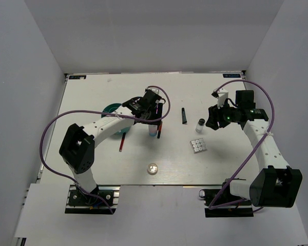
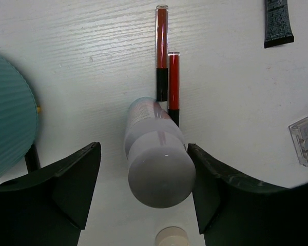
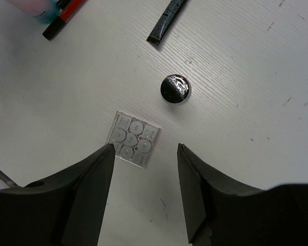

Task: Organize the makeup

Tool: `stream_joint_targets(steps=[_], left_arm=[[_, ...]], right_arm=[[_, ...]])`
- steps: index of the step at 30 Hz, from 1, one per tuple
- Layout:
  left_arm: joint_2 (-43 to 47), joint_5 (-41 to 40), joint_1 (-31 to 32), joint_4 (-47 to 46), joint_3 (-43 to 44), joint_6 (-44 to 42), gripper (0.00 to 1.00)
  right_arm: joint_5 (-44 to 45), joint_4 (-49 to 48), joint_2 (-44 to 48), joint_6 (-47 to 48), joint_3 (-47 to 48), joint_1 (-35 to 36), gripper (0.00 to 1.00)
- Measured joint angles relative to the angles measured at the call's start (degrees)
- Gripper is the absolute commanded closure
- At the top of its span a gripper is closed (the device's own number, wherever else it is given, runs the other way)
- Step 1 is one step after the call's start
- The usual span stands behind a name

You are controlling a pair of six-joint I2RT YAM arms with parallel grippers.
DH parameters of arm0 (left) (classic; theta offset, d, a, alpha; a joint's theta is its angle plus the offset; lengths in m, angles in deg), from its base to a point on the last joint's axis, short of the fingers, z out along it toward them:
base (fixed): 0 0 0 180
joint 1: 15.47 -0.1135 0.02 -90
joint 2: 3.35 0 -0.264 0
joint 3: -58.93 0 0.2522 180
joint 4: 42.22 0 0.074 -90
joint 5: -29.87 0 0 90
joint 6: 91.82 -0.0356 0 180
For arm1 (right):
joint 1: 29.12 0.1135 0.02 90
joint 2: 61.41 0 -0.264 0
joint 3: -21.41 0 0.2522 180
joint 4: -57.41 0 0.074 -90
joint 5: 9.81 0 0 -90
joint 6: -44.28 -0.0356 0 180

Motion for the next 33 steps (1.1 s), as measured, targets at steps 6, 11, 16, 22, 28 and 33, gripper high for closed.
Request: stream_joint_targets(steps=[6, 11, 16, 22, 28, 33], left_arm=[[0.0, 0.3, 0.0, -0.4, 0.0, 0.7, 0.29], [0.0, 0.6, 0.3, -0.9, 0.0, 1.6, 0.46], [-0.2, 0.6, 0.6, -1.2, 0.0, 1.7, 0.57], [-0.2, 0.4, 0.6, -1.3, 0.0, 1.9, 0.81], [0.3, -1.3, 0.5, 0.1, 0.3, 2.1, 1.0], [2.6, -5.4, -0.2, 4.4, 3.5, 1.6, 1.0]], right_arm=[[0.2, 0.0, 0.0, 0.0, 0.0, 0.0, 0.42], [0.2, 0.0, 0.0, 0.0, 0.0, 0.0, 0.42], [0.2, 0.0, 0.0, 0.0, 0.0, 0.0, 0.42], [0.2, -0.2, 0.0, 0.0, -0.1, 0.0, 0.42], [0.2, -0.8, 0.0, 0.0, -0.1, 0.0, 0.42], [0.2, -1.1, 0.0, -0.2, -0.4, 0.0, 0.42]])
